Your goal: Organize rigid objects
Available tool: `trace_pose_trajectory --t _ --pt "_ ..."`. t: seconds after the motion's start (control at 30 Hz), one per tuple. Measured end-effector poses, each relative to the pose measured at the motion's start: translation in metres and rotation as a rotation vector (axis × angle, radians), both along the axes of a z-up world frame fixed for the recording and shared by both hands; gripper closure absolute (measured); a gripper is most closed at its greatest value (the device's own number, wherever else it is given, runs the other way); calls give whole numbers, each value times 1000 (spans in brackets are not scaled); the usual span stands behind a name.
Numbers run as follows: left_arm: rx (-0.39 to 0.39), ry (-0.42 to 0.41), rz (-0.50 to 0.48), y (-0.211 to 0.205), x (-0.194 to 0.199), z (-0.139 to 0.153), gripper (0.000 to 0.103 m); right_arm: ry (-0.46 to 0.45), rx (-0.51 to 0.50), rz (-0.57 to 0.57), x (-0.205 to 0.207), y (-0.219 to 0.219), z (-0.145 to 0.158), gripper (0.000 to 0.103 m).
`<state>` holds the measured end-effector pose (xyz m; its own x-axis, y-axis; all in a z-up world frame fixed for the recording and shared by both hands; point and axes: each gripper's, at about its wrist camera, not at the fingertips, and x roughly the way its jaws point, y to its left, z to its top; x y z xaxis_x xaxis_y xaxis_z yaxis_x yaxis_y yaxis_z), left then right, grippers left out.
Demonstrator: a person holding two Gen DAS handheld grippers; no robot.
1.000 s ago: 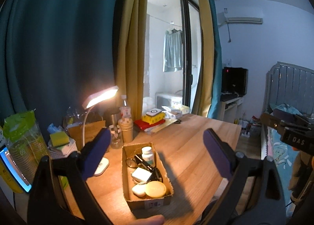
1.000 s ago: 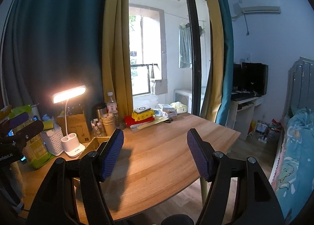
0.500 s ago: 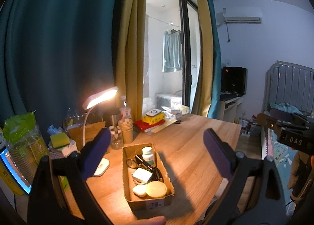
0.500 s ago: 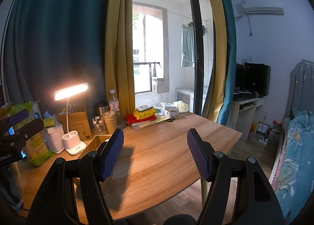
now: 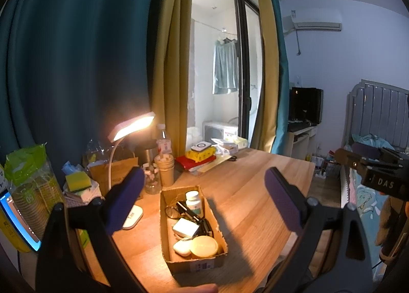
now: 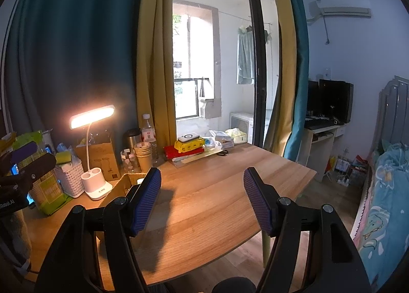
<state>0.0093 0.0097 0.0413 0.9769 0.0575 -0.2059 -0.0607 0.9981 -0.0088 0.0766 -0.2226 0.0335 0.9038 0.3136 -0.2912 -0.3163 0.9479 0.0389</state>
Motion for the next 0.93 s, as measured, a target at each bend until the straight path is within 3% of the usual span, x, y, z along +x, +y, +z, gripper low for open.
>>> trace_pose_trajectory --t 0.93 --pt "-23 2 -1 2 1 -2 7 0 -4 4 1 0 1 33"
